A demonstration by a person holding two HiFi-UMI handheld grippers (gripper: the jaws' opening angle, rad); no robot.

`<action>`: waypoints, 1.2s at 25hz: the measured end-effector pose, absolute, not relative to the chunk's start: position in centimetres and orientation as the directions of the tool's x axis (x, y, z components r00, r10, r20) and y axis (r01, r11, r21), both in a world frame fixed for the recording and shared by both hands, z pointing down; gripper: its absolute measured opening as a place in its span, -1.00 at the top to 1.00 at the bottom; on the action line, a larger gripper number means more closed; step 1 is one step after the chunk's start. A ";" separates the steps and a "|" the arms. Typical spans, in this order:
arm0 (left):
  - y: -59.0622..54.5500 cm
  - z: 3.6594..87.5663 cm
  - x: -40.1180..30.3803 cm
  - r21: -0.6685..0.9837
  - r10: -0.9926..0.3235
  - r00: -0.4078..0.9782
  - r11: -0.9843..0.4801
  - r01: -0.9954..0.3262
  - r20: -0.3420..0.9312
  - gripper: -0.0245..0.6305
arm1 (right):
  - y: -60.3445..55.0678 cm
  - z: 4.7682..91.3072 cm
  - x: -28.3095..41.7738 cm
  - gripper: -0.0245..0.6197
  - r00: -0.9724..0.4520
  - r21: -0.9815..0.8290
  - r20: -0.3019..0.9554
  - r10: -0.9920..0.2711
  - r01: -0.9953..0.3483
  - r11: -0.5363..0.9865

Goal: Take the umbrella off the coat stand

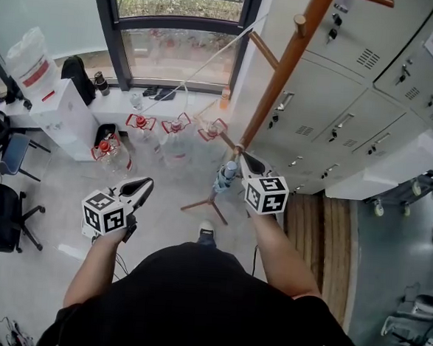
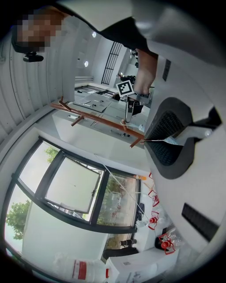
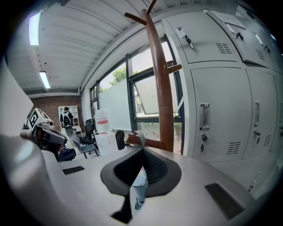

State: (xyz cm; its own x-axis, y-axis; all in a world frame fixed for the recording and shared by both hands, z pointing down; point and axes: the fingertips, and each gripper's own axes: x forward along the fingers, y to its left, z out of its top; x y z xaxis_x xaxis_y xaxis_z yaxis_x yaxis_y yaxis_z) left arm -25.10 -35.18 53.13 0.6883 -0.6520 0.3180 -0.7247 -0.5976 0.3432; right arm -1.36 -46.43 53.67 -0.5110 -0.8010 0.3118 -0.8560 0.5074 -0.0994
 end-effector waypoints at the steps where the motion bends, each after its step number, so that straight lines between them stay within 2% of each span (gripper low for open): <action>1: -35.0 53.0 -25.3 0.342 -0.654 0.688 -0.598 -0.725 0.315 0.85 | -46.2 53.5 -1.4 0.88 -0.509 -0.098 0.309 -0.803 -0.857 0.506; 15: -32.5 51.6 -27.2 0.322 -0.668 0.686 -0.607 -0.726 0.287 0.85 | -42.4 51.0 -1.9 0.88 -0.501 -0.085 0.279 -0.819 -0.862 0.499; 30: -30.6 49.8 -27.2 0.286 -0.661 0.698 -0.637 -0.716 0.275 0.85 | -37.6 49.9 0.7 0.88 -0.455 -0.085 0.267 -0.850 -0.889 0.449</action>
State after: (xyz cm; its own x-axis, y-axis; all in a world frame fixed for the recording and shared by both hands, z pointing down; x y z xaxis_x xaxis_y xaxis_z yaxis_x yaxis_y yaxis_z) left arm -27.20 -30.57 49.84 0.6983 -0.6611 0.2745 -0.7157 -0.6372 0.2860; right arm 0.66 -37.60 49.90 -0.4545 -0.8496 0.2675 -0.8895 0.4490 -0.0854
